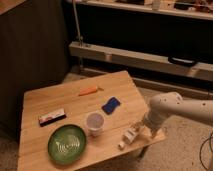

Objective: Place the bottle in the ceramic bowl

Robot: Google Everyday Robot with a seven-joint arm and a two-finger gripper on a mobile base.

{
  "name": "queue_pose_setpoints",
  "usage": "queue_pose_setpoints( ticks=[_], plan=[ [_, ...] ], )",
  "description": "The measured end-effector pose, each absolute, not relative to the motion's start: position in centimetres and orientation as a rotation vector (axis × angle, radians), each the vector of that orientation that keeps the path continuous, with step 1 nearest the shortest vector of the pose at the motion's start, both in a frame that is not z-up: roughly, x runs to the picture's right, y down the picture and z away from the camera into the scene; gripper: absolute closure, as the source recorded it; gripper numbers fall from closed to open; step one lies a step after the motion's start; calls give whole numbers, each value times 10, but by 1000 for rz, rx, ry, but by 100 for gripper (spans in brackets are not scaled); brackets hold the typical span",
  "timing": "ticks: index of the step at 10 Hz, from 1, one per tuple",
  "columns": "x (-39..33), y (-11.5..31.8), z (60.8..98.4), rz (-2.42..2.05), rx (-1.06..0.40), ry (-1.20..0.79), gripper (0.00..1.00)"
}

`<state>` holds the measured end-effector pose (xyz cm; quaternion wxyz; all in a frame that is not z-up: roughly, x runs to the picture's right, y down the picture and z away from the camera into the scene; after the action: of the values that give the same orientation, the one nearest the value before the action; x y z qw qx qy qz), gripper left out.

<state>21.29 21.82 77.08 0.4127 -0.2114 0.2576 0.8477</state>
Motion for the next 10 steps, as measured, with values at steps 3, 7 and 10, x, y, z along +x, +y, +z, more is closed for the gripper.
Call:
queue_pose_setpoints(
  ticks=[3,7,10],
  plan=[
    [209,193,751,2126,-532,591,35],
    [196,205,760,2103,-565,597,35],
    [181,224,781,2091,-581,601,35]
  ],
)
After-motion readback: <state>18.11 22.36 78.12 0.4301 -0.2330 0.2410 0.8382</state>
